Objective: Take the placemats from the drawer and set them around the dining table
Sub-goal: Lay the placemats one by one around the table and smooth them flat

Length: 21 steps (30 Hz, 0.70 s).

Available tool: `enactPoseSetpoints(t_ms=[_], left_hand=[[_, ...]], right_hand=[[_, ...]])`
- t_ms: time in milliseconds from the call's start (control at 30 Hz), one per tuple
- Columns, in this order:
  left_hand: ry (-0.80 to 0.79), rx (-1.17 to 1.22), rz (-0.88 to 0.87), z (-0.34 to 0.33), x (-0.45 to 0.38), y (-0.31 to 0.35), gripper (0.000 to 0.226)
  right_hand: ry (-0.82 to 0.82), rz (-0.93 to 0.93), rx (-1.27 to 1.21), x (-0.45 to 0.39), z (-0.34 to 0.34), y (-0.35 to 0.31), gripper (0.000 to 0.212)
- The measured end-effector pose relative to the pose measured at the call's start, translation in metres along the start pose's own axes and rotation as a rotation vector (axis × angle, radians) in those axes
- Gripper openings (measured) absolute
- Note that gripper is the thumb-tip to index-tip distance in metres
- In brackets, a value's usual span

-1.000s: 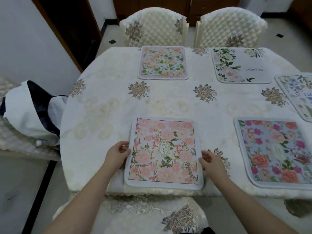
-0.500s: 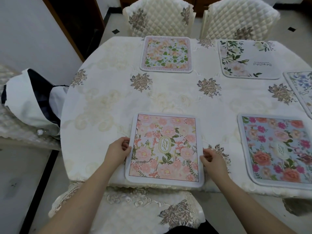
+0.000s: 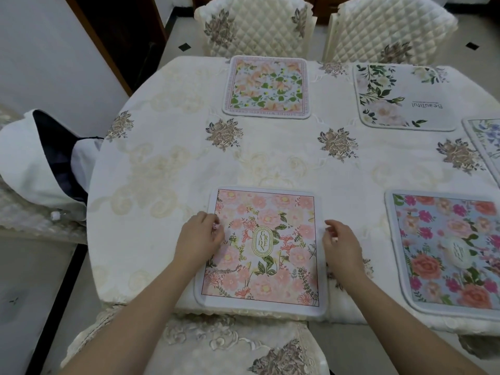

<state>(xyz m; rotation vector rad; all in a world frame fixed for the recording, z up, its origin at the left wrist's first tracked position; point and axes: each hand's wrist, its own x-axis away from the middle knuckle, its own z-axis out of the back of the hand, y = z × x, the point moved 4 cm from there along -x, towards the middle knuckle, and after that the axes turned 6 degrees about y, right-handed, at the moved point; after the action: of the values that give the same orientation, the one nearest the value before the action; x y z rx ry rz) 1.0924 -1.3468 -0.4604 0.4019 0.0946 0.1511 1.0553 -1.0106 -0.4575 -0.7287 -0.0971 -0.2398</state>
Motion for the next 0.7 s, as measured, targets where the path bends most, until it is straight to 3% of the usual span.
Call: enactPoseSetpoints(t_ms=[167,300,500,700], left_hand=[[-0.003,-0.044,-0.281,-0.029,-0.039,0.039,0.033],[-0.045,-0.095,-0.315,-0.05,-0.061,0.06,0.042],[-0.191,-0.228,-0.316,-0.081,-0.072,0.05,0.061],[-0.202,-0.22,-0.387,-0.085,-0.075,0.039,0.064]], right_hand=[[-0.068,0.324,0.158,-0.019,-0.054,-0.052,0.042],[-0.075,0.481,0.34,-0.028,-0.099,-0.079,0.061],[-0.126,0.606,0.471,-0.043,-0.124,-0.077,0.055],[-0.127,0.593,0.488,-0.045,-0.125,-0.072,0.058]])
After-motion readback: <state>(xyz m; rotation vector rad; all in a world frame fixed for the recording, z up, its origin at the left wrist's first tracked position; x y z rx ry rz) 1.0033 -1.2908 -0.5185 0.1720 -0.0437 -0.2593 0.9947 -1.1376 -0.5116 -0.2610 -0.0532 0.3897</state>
